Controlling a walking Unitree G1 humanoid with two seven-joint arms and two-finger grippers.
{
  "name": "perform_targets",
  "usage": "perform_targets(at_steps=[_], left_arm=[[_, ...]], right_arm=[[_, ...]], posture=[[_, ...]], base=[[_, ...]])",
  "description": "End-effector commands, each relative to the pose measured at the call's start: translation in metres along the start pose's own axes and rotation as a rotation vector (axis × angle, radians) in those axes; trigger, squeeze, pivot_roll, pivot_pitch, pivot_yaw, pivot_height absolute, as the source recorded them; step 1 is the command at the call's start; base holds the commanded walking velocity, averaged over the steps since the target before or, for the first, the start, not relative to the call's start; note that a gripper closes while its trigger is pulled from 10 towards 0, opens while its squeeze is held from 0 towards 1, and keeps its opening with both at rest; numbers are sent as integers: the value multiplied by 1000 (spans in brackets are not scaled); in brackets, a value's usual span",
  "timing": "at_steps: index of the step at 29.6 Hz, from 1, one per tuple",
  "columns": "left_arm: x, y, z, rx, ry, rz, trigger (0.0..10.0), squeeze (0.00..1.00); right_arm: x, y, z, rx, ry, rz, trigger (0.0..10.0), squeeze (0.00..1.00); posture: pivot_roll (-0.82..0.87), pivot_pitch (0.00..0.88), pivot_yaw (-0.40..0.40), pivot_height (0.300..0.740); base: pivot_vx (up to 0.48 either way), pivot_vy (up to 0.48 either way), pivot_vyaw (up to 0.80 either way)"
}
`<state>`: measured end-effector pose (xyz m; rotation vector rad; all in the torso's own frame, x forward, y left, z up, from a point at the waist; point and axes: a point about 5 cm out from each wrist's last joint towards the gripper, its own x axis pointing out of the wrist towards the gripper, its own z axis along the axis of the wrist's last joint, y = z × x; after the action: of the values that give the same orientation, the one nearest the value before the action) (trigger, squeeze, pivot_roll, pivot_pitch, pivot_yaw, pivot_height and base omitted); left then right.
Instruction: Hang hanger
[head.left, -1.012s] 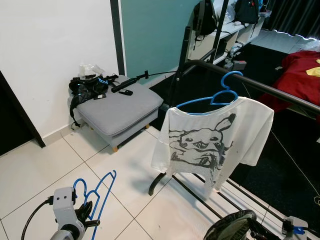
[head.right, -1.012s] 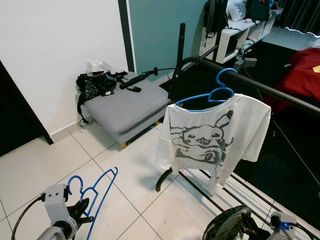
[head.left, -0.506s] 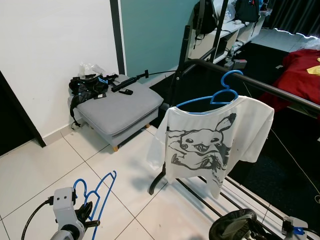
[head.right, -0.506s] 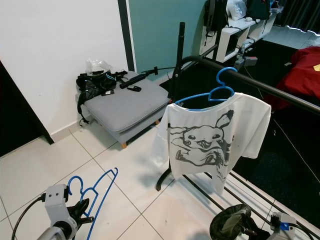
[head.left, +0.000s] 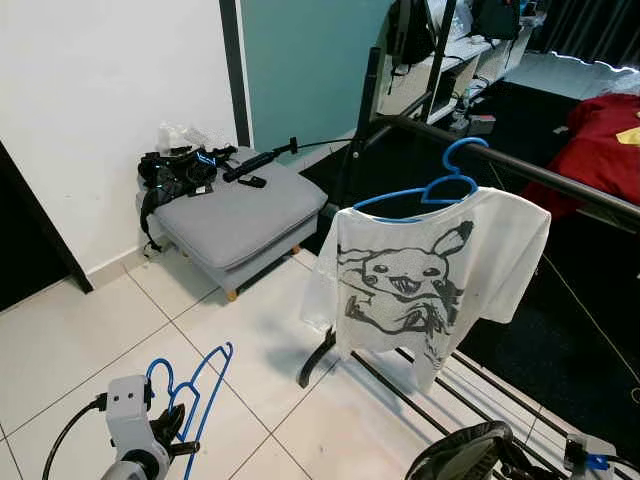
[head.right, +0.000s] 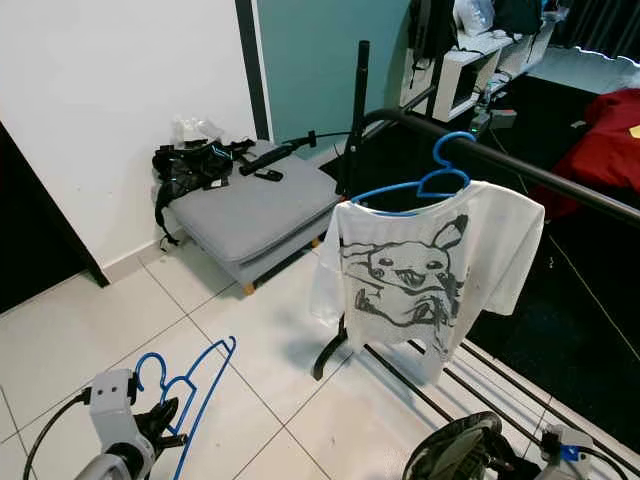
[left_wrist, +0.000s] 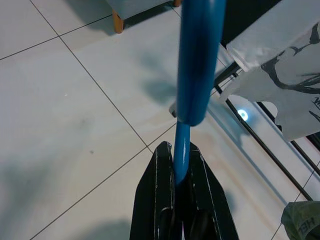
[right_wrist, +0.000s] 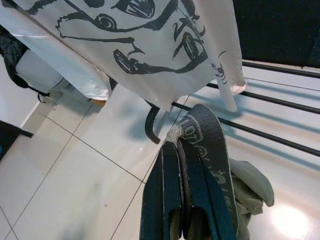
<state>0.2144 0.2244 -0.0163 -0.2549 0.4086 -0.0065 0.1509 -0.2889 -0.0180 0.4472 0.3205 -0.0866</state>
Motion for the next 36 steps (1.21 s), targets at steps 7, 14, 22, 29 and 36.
perform_targets(at_steps=[7, 14, 22, 29, 36], left_arm=[[-1, 0, -2, 3, 10, 0, 10000, 0], [-2, 0, -3, 3, 15, -4, 10000, 0], [-4, 0, -4, 6, 16, -8, 10000, 0], [-4, 0, -3, 7, 15, -10, 10000, 0], [-4, -1, -3, 6, 13, -9, 10000, 0]], right_arm=[[-2, 0, -2, 20, 0, -13, 10000, 0], [-4, -1, -3, 21, 4, -12, 10000, 0], [-5, 0, -4, 22, 4, -11, 10000, 0], [-6, -1, -3, 22, 4, -9, 10000, 0], [-5, -1, -2, 22, 3, -10, 10000, 0]], posture=[[37, 92, -31, 740], [47, 71, -35, 740], [43, 84, -33, 740], [40, 93, -33, 740], [41, 100, -34, 740]], base=[[0, 0, 0], [0, 0, 0], [0, 0, 0], [0, 0, 0], [0, 0, 0]])
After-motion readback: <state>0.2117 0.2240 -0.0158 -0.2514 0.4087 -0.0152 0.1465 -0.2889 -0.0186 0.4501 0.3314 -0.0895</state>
